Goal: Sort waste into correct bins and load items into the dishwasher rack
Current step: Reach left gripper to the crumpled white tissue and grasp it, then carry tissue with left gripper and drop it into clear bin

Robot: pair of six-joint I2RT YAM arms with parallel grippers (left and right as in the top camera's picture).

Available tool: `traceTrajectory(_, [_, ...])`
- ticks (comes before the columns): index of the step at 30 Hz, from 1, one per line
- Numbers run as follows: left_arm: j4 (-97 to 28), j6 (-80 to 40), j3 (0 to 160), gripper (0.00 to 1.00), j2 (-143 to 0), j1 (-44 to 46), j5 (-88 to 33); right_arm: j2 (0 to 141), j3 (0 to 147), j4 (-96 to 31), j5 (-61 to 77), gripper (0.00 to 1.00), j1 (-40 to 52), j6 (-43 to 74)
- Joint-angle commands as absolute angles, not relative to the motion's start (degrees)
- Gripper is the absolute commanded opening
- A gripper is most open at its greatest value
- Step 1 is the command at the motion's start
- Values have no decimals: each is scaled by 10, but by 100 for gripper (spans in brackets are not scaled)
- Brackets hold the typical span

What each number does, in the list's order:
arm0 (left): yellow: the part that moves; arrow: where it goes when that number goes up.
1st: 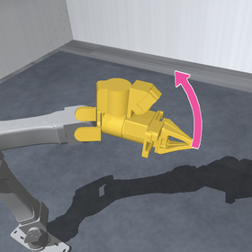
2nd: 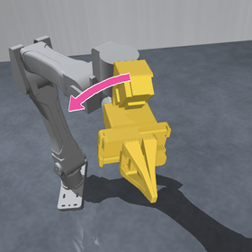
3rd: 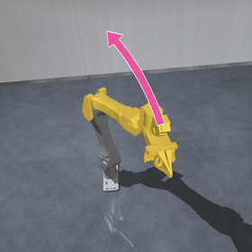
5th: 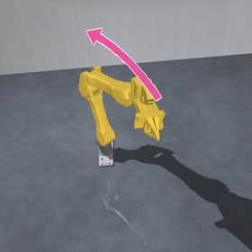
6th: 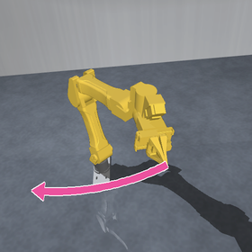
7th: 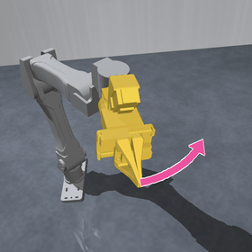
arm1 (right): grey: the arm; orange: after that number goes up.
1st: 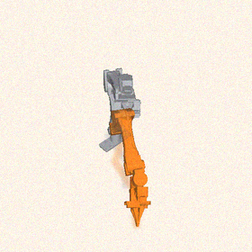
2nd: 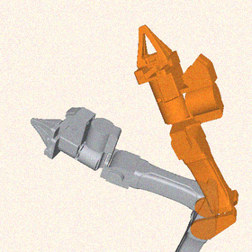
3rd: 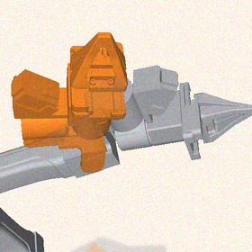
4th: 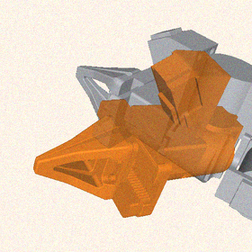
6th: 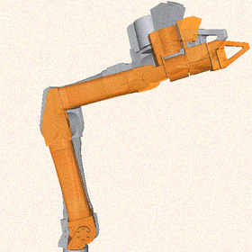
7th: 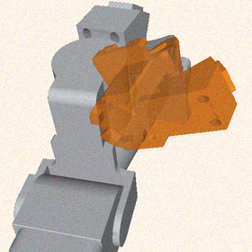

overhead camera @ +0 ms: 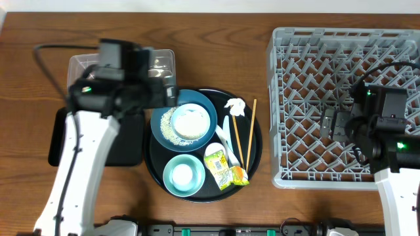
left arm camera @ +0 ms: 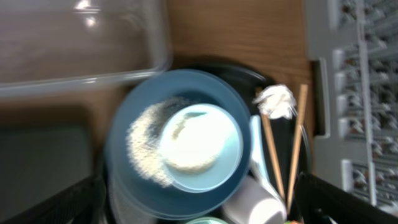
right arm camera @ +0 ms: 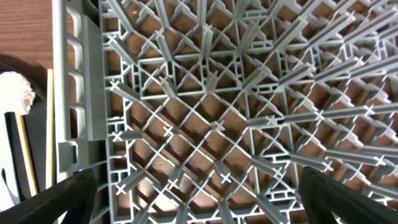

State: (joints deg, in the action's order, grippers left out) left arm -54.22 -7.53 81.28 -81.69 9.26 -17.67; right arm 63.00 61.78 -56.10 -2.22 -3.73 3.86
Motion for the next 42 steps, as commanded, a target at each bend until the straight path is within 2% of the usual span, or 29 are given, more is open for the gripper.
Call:
traceTrajectory(1, [-512, -80, 822, 98, -858, 142, -188, 634, 625, -566, -32, 99, -26, 56])
traceTrajectory(10, [-384, -80, 822, 98, -996, 272, -188, 634, 625, -566, -32, 99, -26, 56])
traceTrajectory(17, [-307, -80, 822, 99, -1084, 323, -187, 633, 625, -567, -32, 99, -26, 56])
traceTrajectory(28, [-272, -80, 822, 85, -1175, 332, -173, 634, 625, -567, -32, 99, -26, 56])
traceTrajectory(32, [-268, -80, 822, 71, -1184, 333, -173, 634, 625, -567, -32, 99, -26, 56])
traceTrajectory(34, [-264, -80, 822, 59, -1184, 333, -173, 634, 625, -568, -32, 99, -26, 56])
traceTrajectory(36, [-260, -80, 822, 41, -1183, 333, -173, 634, 625, -568, -32, 99, -26, 56])
traceTrajectory(42, [-260, -80, 824, 8, -1178, 333, -173, 634, 625, -568, -32, 99, -26, 56])
